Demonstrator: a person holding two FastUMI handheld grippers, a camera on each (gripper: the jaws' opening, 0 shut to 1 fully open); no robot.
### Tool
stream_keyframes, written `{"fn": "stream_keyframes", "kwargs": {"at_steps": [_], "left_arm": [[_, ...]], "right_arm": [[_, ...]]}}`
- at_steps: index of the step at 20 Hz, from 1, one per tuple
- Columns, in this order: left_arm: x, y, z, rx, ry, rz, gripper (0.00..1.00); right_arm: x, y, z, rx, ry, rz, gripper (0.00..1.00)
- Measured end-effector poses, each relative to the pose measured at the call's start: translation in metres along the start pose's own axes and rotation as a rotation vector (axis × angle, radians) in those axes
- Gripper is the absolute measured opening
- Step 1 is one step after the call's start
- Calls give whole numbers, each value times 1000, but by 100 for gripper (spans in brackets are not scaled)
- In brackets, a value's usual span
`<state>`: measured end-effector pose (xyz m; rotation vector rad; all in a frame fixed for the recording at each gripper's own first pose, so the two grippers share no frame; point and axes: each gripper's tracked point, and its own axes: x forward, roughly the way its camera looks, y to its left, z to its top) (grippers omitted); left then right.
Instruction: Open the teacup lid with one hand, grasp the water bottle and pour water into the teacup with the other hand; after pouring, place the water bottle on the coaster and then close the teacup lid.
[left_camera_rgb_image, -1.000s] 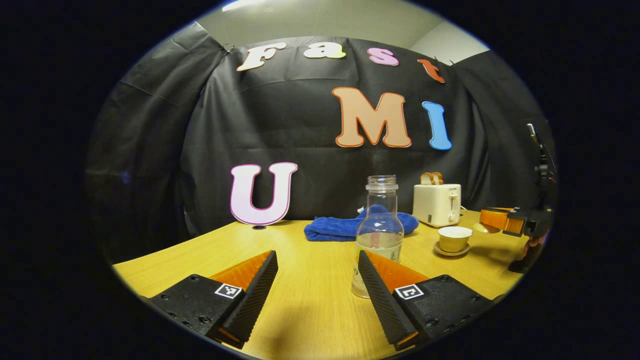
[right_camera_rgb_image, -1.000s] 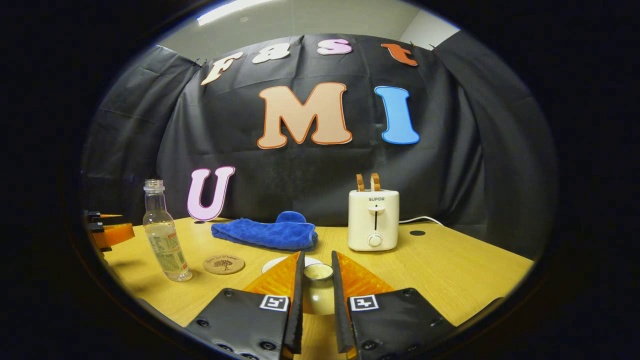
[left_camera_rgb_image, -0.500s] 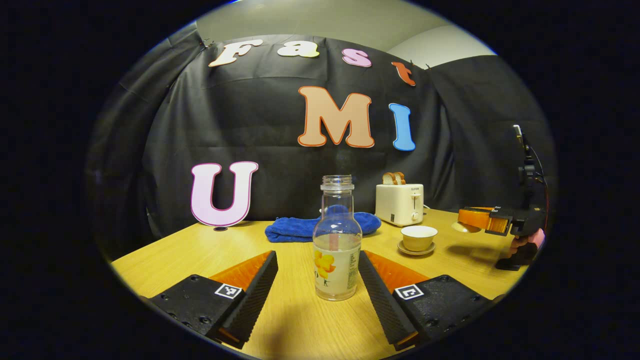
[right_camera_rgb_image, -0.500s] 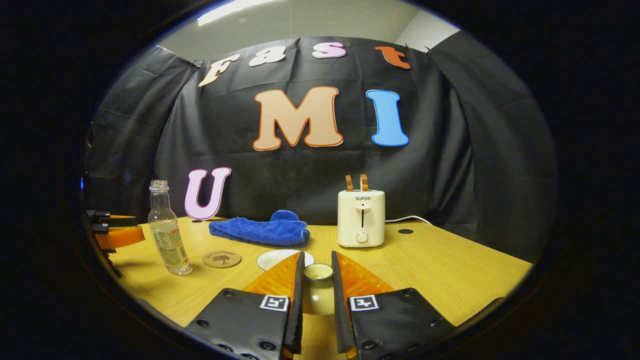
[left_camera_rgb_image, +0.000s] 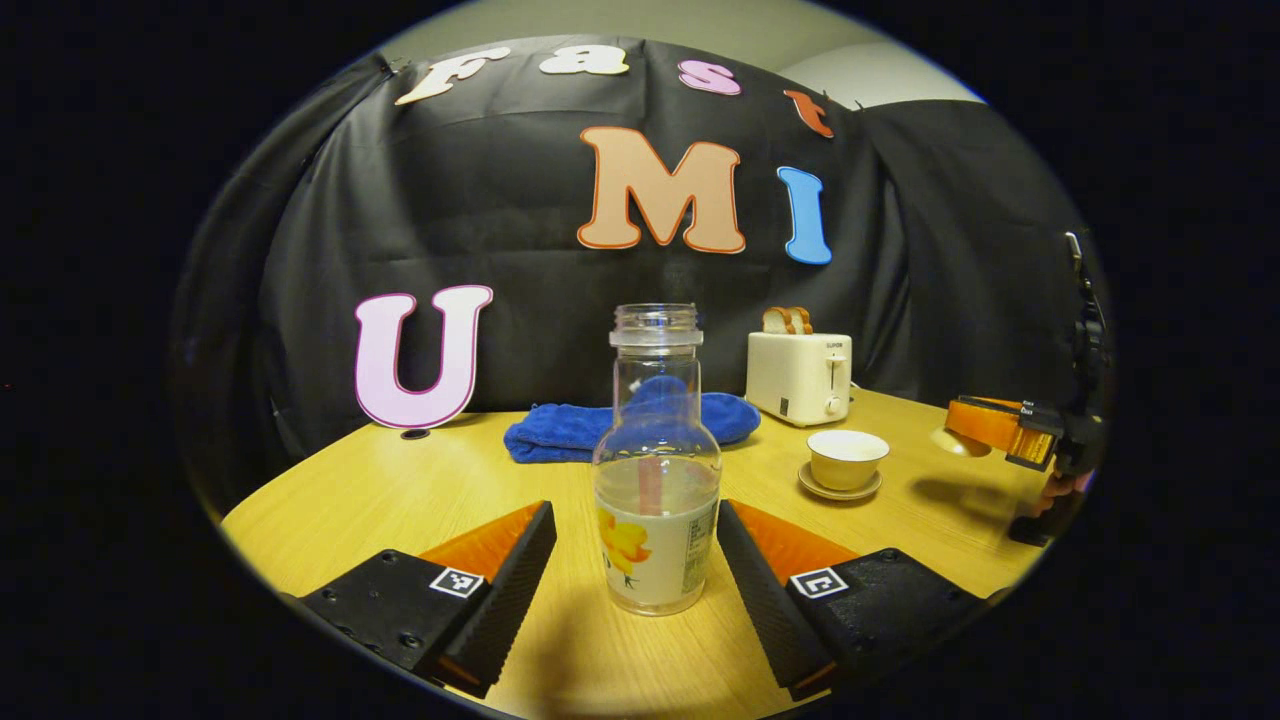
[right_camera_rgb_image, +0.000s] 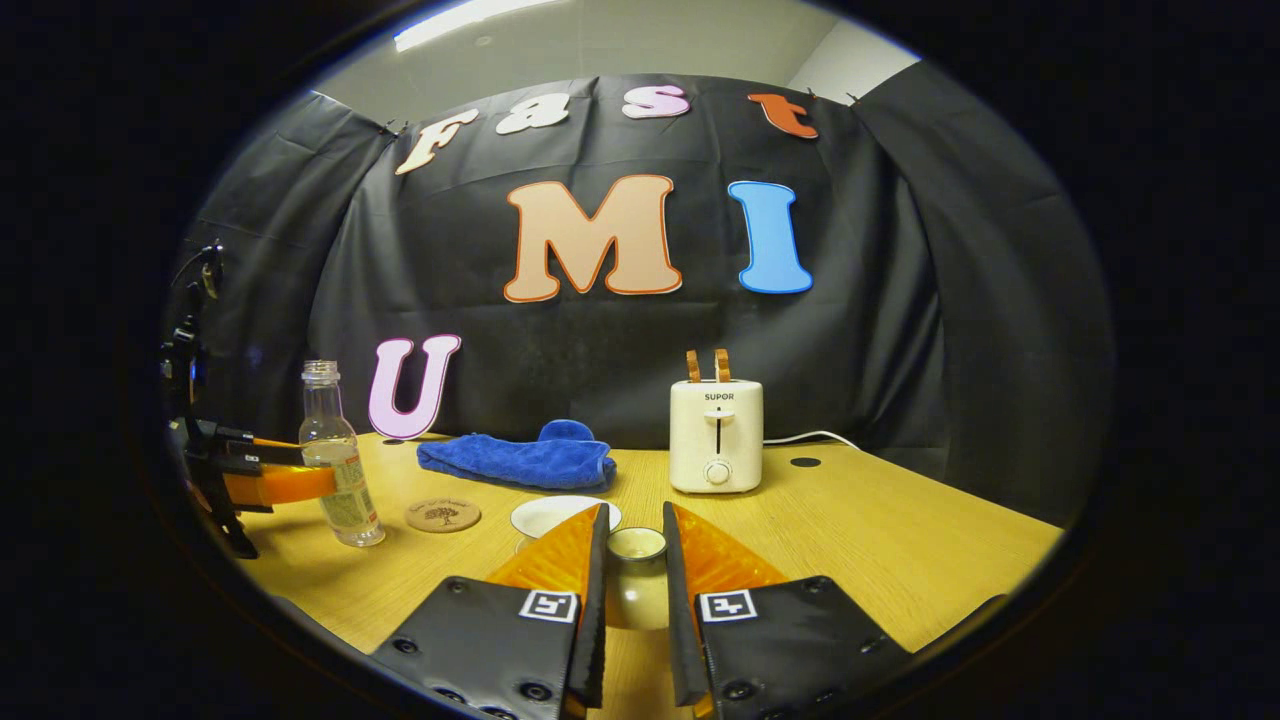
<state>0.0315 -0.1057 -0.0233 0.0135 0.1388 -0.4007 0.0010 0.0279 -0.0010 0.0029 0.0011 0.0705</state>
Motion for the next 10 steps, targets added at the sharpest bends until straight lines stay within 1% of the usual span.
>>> {"fn": "stream_keyframes", "kwargs": {"at_steps": [2, 3, 5, 10], "left_arm": [[8, -3, -4, 1, 25, -7, 95], [9, -4, -6, 3, 38, -8, 95], [13, -6, -7, 6, 54, -14, 95], [25, -10, -11, 8, 83, -21, 95]], "right_arm": [[-3, -3, 0, -1, -1, -9, 29], [-5, -5, 1, 0, -3, -14, 31], [-5, -5, 0, 0, 1, -11, 29], [-5, -5, 0, 0, 0, -9, 29]]}}
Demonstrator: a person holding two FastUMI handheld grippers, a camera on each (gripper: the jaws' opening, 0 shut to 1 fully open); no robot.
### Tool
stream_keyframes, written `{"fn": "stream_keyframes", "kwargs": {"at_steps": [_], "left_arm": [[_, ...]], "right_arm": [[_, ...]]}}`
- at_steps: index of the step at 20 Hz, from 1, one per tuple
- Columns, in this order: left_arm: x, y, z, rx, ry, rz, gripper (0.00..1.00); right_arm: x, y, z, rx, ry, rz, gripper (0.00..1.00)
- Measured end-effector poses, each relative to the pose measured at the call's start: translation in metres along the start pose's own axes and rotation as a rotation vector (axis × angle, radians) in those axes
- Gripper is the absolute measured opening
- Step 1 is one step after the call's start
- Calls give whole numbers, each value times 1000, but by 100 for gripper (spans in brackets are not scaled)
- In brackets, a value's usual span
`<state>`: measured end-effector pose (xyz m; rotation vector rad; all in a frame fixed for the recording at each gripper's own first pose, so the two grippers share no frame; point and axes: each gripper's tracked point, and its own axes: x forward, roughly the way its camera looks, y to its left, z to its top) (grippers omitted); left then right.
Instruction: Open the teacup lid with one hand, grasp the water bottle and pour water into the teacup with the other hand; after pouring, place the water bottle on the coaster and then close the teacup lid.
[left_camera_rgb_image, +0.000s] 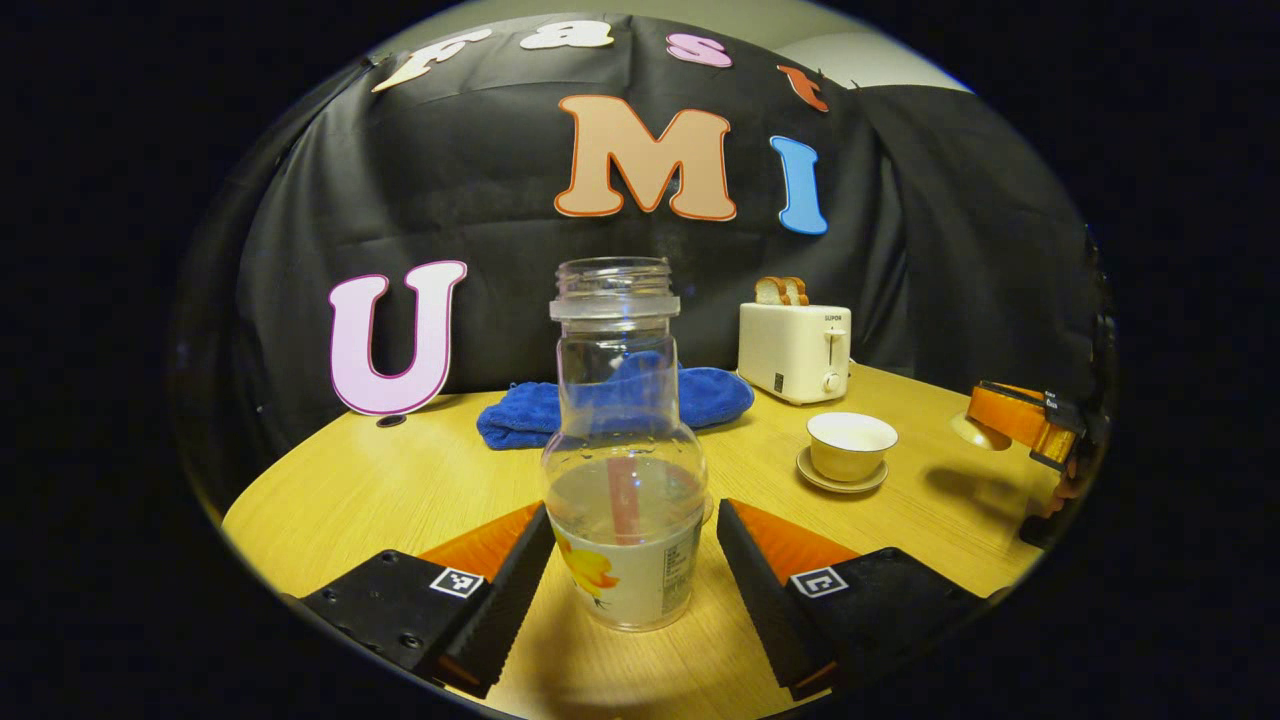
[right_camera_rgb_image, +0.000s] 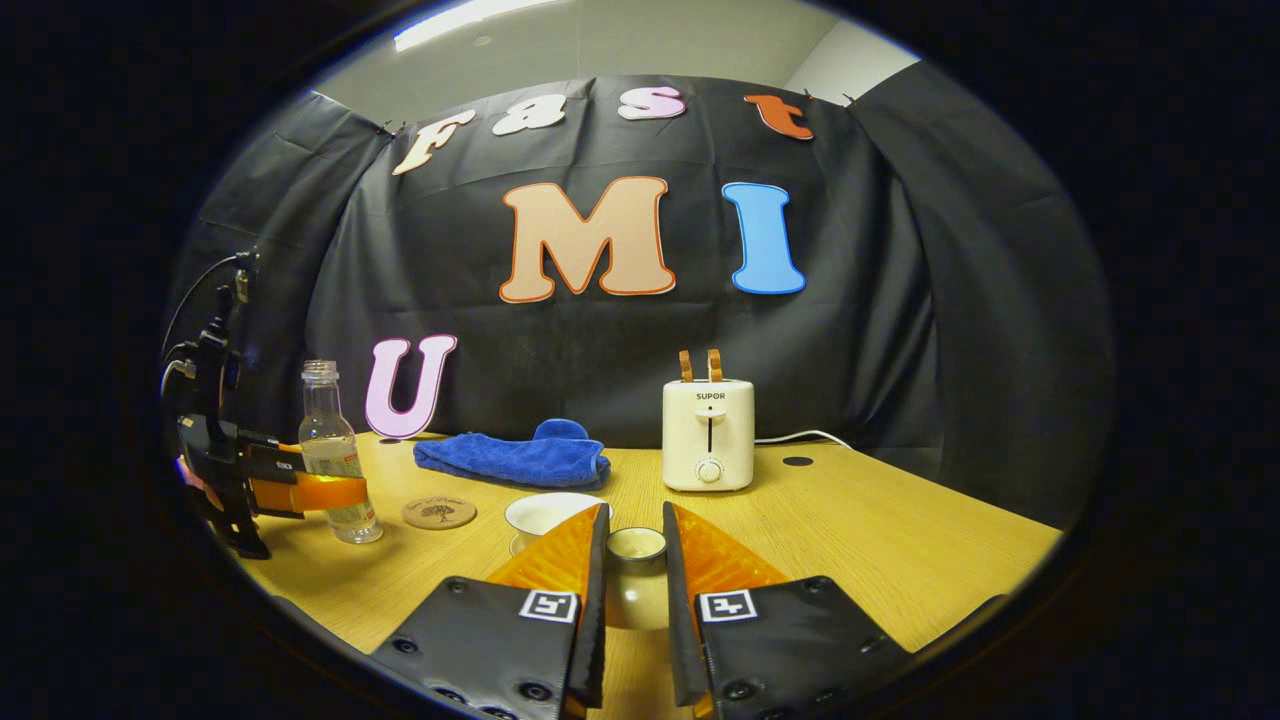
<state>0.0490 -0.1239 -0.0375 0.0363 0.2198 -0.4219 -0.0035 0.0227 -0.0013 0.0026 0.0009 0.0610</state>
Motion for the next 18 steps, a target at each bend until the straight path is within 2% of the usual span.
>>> {"fn": "stream_keyframes", "kwargs": {"at_steps": [4, 6, 7, 15, 18], "left_arm": [[8, 2, 1, 2, 6, 26, 93], [8, 4, -1, 0, 19, 47, 83], [11, 5, -1, 0, 18, 53, 74], [10, -1, -1, 43, 44, 70, 70], [18, -5, -1, 145, 95, 95, 69]], "right_arm": [[0, 0, 0, 0, 2, 1, 29], [0, 2, -1, 1, 3, 9, 29], [0, 3, -1, 1, 3, 14, 29], [0, 0, 1, 1, 1, 4, 29], [0, -1, 0, 0, 1, 0, 29]]}}
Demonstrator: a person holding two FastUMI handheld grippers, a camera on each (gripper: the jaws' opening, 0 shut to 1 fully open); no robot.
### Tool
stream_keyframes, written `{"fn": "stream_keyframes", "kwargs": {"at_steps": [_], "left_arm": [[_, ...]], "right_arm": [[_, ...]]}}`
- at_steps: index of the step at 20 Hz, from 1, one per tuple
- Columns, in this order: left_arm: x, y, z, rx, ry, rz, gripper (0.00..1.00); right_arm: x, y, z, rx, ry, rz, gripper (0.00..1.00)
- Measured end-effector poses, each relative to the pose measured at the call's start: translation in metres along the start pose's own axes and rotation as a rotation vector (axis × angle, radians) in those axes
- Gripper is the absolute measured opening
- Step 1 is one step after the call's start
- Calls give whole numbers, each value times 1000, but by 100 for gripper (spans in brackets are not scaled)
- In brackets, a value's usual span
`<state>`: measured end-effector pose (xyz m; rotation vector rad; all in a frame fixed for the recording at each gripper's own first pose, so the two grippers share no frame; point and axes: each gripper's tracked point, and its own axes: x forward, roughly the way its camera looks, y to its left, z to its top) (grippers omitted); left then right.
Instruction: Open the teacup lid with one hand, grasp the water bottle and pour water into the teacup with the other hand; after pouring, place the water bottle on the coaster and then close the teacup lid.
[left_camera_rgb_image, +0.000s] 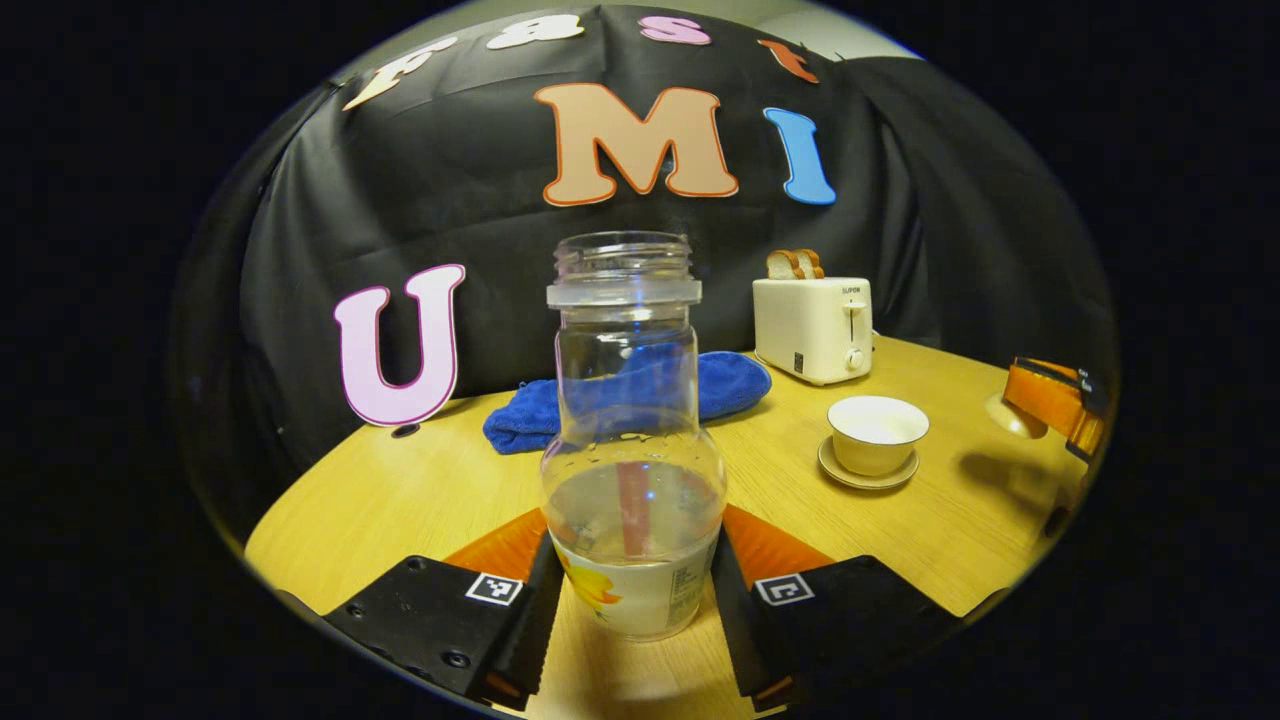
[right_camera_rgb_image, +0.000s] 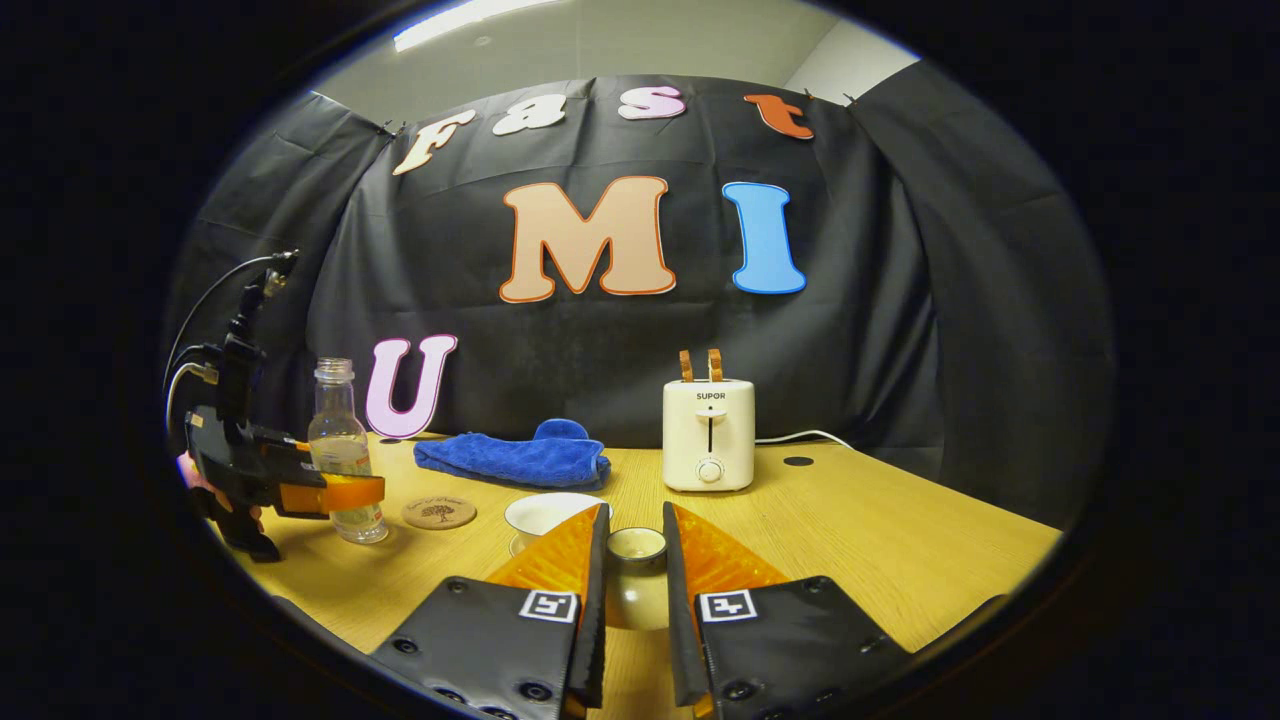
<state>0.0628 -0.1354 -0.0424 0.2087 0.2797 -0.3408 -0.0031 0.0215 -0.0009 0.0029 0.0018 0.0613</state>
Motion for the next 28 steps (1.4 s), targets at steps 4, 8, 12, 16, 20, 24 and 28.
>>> {"fn": "stream_keyframes", "kwargs": {"at_steps": [4, 8, 12, 16, 20, 24, 28], "left_arm": [[6, -1, 14, 201, 54, 40, 68], [13, 0, 24, 413, 105, 89, 67], [23, -5, 33, 600, 134, 118, 67], [29, -12, 37, 771, 156, 134, 67], [38, -15, 28, 897, 211, 148, 67], [50, -24, 30, 1048, 209, 151, 67], [55, -29, 28, 1166, 226, 149, 68]], "right_arm": [[0, -4, 0, 0, 1, -3, 29], [0, -16, 1, -1, 1, -26, 31], [1, -30, 1, -2, 0, -54, 30], [2, -43, 3, -3, -2, -80, 30], [2, -53, 2, -3, -4, -102, 30], [2, -60, 3, -3, -5, -114, 30], [3, -61, 2, -3, -4, -116, 29]]}}
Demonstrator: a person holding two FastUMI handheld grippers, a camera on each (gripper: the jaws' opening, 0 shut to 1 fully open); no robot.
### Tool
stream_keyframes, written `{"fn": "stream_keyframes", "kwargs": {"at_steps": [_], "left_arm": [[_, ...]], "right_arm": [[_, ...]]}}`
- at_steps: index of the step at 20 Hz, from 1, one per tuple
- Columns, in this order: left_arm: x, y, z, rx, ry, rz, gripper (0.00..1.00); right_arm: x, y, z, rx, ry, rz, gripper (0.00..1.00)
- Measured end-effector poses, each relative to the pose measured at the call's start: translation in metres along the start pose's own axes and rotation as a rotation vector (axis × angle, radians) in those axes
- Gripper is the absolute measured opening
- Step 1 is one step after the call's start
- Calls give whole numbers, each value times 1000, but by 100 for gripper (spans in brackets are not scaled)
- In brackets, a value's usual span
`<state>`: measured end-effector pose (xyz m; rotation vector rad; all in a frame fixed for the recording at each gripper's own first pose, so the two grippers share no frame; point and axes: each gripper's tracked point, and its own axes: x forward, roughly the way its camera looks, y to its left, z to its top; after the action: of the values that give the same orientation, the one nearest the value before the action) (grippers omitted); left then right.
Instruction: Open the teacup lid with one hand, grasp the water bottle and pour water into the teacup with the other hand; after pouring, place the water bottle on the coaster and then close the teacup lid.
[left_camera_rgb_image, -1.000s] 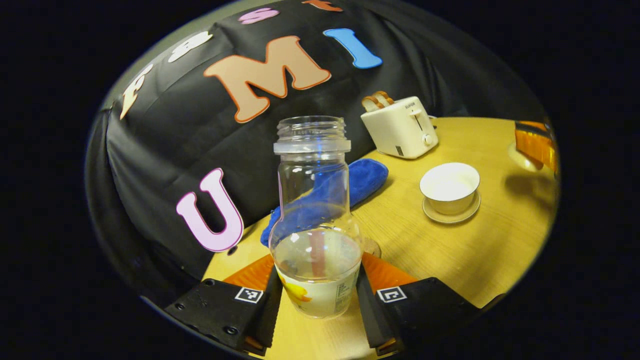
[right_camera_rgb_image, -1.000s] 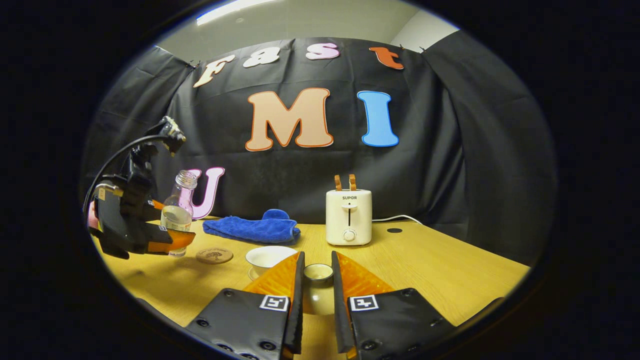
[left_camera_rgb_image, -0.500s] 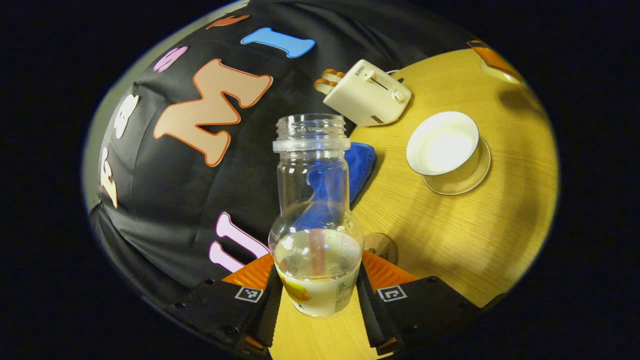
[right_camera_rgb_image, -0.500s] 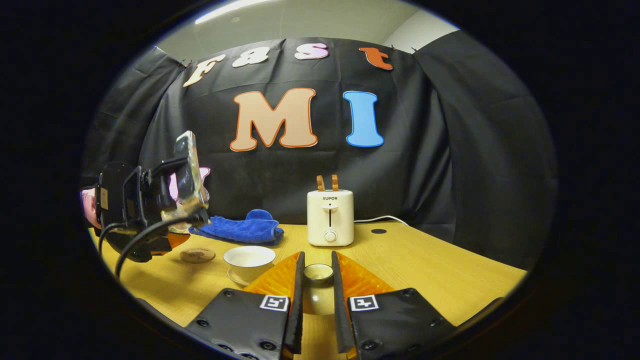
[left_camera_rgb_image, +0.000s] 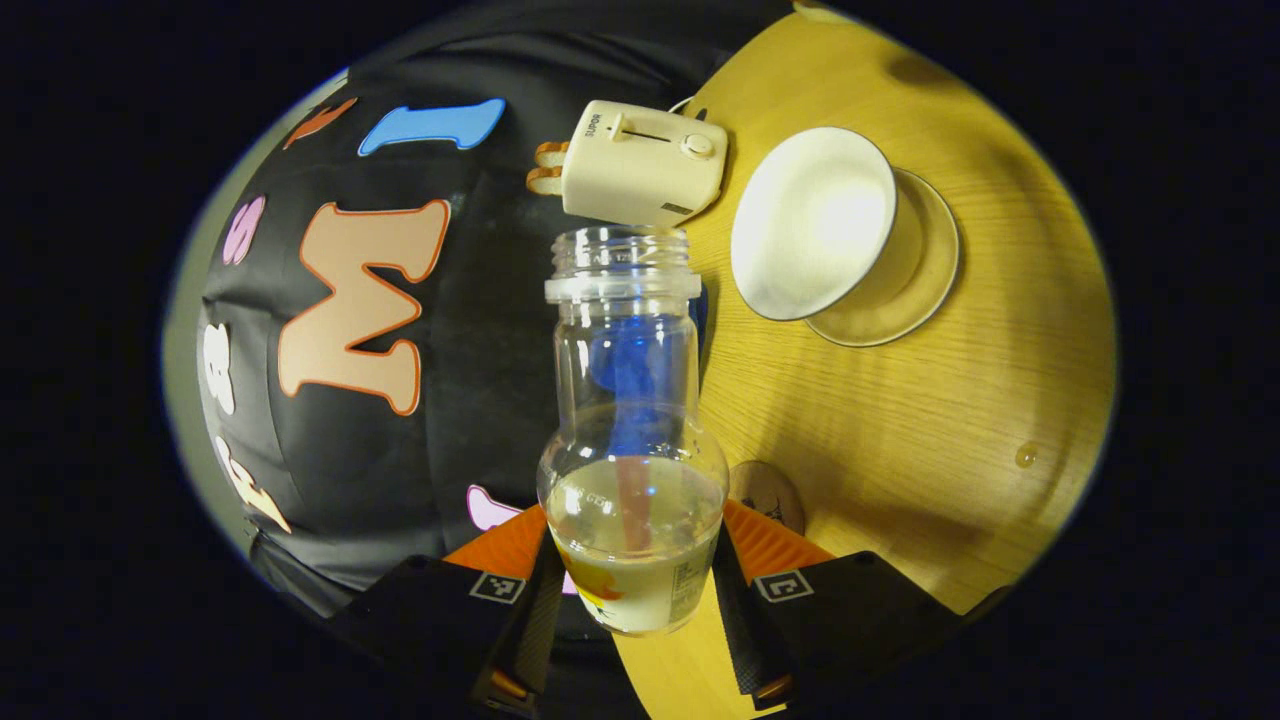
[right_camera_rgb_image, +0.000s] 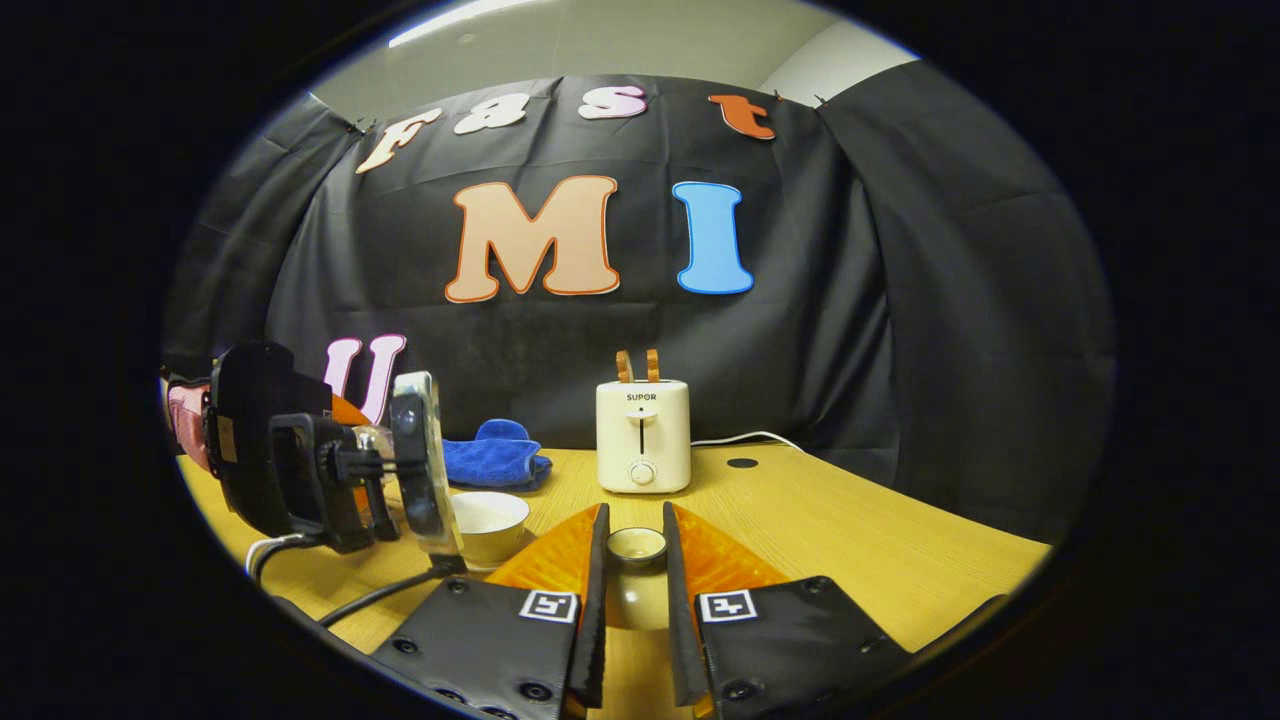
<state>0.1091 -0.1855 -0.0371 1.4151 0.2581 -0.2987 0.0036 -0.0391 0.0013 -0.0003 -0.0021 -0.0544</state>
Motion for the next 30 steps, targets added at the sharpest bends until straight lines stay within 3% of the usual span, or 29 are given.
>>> {"fn": "stream_keyframes", "kwargs": {"at_steps": [13, 30], "left_arm": [[1, 26, 0, 298, 25, 64, 67], [2, 46, 4, 482, 27, 111, 68]], "right_arm": [[2, -2, 0, -1, -2, -5, 29], [1, -2, 0, -1, -2, -5, 29]]}}
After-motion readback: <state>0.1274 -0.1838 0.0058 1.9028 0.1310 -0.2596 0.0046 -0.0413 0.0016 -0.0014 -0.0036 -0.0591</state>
